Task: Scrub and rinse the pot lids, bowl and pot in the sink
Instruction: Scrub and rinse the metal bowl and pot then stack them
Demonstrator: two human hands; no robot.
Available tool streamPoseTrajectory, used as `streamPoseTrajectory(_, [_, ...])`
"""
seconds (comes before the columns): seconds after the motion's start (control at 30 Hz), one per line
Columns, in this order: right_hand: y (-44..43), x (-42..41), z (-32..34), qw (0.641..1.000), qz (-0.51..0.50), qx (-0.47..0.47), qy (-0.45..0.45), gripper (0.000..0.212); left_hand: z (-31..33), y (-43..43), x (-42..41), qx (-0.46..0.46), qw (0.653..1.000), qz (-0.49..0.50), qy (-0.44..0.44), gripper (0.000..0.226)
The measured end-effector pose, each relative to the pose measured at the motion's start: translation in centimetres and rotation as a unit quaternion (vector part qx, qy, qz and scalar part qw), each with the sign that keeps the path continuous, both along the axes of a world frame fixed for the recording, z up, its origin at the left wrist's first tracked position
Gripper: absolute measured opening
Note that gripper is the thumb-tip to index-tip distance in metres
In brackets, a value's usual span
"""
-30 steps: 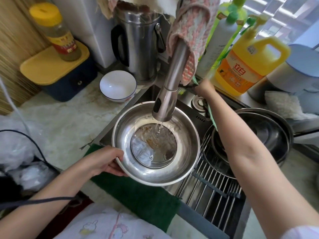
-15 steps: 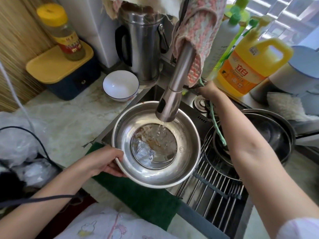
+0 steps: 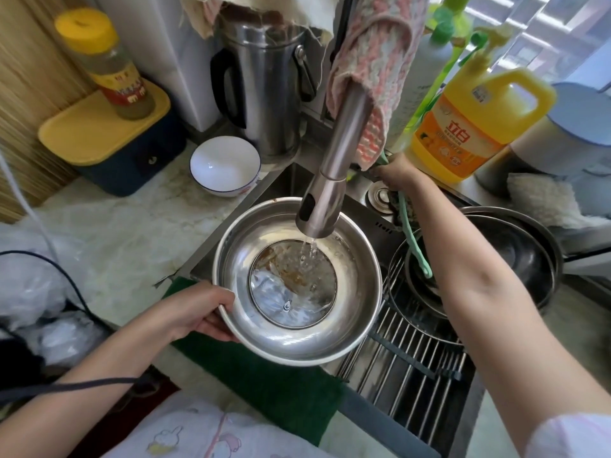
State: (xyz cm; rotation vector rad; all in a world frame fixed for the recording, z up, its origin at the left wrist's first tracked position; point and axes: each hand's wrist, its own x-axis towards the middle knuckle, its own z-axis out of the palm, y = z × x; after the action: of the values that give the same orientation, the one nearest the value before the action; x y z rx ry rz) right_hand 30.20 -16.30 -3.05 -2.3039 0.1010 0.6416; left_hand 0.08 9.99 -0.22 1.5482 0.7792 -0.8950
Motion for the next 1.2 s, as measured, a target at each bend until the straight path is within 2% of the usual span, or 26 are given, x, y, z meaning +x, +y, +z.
streamPoseTrajectory(0.27, [-0.1, 0.0, 0.1, 1.000, 0.001, 0.017, 0.004, 0.019, -0.2, 0.3, 0.5, -0.001, 1.000, -0.007, 0.002, 0.019])
streamPoseTrajectory(0.4, [0.4, -0.5, 1.3, 0.999, 0.022, -0.032, 0.006, 0.015, -0.4, 0.3, 0.7, -0.008, 1.000, -0.002, 0.005, 0.019])
streamPoseTrajectory(0.47, [0.7, -1.6, 2.4, 0.999, 0.019, -0.041, -0.009, 0.021, -0.4, 0.2, 0.8, -0.021, 1.000, 0.002, 0.009, 0.020])
streamPoseTrajectory(0.53, [0.7, -3.2, 3.1, 0.999, -0.015, 0.006, -0.035, 0.030, -0.4, 0.2, 0.9, -0.039, 0.999, 0.010, 0.015, 0.021])
streamPoseTrajectory(0.6, [0.3, -5.2, 3.5, 0.996, -0.047, 0.048, -0.057, 0.048, -0.5, 0.3, 1.0, -0.061, 0.997, 0.043, 0.021, 0.022])
streamPoseTrajectory(0.67, [-0.3, -7.6, 3.6, 0.998, -0.044, 0.018, -0.036, 0.058, -0.6, 0.6, 1.3, -0.071, 0.994, 0.083, 0.026, 0.023])
streamPoseTrajectory(0.8, [-1.4, -13.7, 3.9, 0.997, 0.025, 0.002, 0.073, 0.046, 0.0, 1.2, 2.0, -0.086, 0.988, 0.124, 0.039, 0.025])
streamPoseTrajectory(0.87, [-1.5, -16.3, 3.8, 0.990, 0.125, -0.045, 0.050, 0.052, 0.2, 1.3, 2.3, -0.099, 0.983, 0.146, 0.052, 0.026])
streamPoseTrajectory(0.93, [-1.0, -18.0, 2.8, 0.961, 0.238, -0.134, -0.036, 0.053, 0.6, 1.3, 2.6, -0.104, 0.980, 0.158, 0.057, 0.027])
streamPoseTrajectory(1.0, [0.0, -19.0, 1.6, 0.921, 0.279, -0.234, -0.140, 0.051, 1.2, 0.9, 2.9, -0.100, 0.982, 0.151, 0.044, 0.029])
streamPoseTrajectory(1.07, [1.0, -19.2, 1.0, 0.881, 0.286, -0.322, -0.195, 0.049, 1.7, 0.4, 3.1, -0.092, 0.985, 0.146, 0.026, 0.031])
streamPoseTrajectory(1.13, [1.4, -19.5, 0.8, 0.872, 0.284, -0.359, -0.172, 0.046, 1.8, 0.1, 3.2, -0.084, 0.983, 0.161, 0.011, 0.031])
streamPoseTrajectory(1.2, [1.9, -19.9, 1.1, 0.882, 0.295, -0.355, -0.093, 0.043, 1.1, 0.1, 3.2, -0.086, 0.976, 0.202, -0.001, 0.034])
